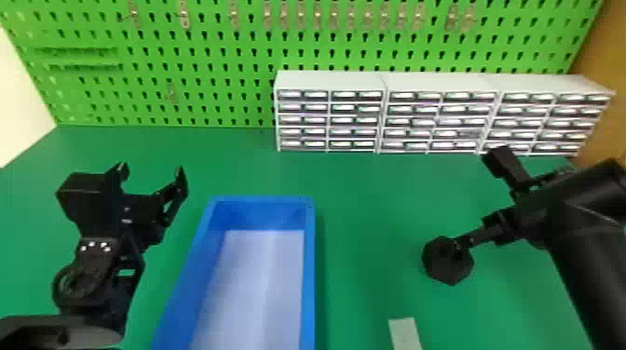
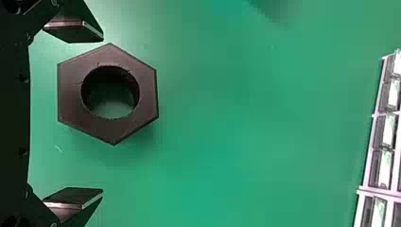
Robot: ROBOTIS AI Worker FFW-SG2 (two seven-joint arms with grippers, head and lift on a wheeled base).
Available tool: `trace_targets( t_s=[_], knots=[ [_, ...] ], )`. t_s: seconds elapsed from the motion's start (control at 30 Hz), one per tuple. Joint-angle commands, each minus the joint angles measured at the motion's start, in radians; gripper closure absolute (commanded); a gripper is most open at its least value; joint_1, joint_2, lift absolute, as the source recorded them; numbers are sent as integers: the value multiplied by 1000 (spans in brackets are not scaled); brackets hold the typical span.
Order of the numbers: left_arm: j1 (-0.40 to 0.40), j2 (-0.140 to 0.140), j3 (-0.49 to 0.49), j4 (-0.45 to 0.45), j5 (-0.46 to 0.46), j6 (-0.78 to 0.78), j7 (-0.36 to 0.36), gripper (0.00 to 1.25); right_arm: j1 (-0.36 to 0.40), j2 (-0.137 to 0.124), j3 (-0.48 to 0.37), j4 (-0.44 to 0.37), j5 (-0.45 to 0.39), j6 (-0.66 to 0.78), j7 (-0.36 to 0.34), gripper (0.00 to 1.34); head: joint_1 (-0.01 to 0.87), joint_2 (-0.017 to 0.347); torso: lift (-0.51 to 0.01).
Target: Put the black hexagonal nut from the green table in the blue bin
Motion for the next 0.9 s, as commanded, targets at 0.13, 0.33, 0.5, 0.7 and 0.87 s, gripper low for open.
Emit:
trace_targets(
  t_s=[0.13,0.33,0.5,0.7,0.87],
  knots=[
    [-10,0,-7,12,5,-11,1,397,-8,8,7,27,11,-20,-6,144,657,57,-95],
    [-17,0,-11,18,11,-15,1,397,-6,17,-18,29,-19,-44,-72,144,657,57,-95],
    [-18,0,-14,21,11,-17,1,397,-10,31,-39,43,-53,-60,-124,142,657,57,-95],
    [-21,0,-16,23,14,-19,-1,397,-19,39,-35,82,-84,-78,-158,142,657,57,-95],
    [-21,0,-16,26,15,-20,1,397,-20,40,-25,102,-94,-84,-169,142,657,57,-95]
  ],
)
